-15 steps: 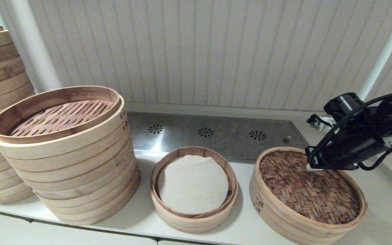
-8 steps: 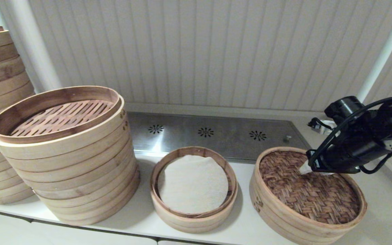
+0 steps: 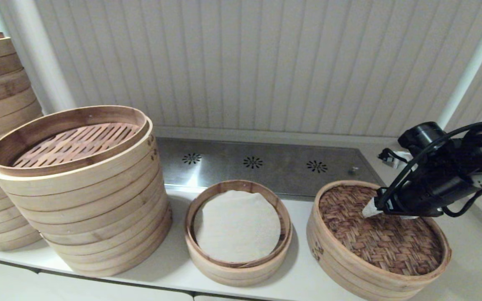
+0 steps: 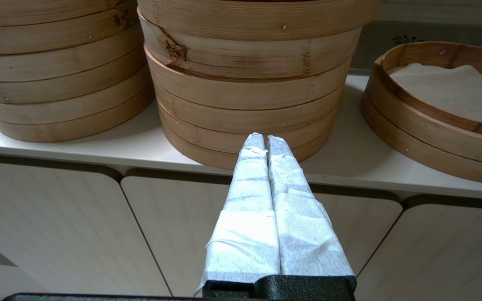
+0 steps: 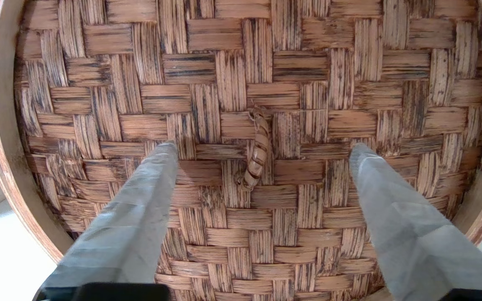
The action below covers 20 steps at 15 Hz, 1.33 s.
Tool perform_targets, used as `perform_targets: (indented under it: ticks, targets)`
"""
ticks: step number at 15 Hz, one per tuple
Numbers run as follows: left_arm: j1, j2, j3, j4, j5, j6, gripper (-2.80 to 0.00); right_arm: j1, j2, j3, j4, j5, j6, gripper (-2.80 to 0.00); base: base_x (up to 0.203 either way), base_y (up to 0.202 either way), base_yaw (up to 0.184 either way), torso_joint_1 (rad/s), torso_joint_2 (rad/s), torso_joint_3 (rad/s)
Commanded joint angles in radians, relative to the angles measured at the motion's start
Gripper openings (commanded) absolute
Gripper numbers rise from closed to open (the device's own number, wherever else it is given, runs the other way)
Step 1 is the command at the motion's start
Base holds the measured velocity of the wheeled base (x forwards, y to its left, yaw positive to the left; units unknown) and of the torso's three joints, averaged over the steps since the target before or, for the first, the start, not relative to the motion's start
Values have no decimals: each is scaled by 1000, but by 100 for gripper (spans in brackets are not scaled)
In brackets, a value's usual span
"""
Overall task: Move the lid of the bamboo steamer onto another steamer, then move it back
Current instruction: Pick up the steamer
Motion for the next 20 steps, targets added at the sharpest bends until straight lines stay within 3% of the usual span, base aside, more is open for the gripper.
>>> perform_targets:
  ticks: [1,9,10,20]
  targets:
    - [0,2,0,1,1,0,-280,1,4,2,3,0,1,0,0,0,0,0,0,0]
    - [0,2,0,1,1,0,-280,4,7,3,3,0,-1,0,0,0,0,0,0,0]
    - [0,2,0,1,1,0,-280,7,6,5,3,0,1,-280,0,0,0,0,0,0]
    - [0,2,0,0,1,0,-280,10,8,71,-97,19,1,-280,0,0,0,0,0,0]
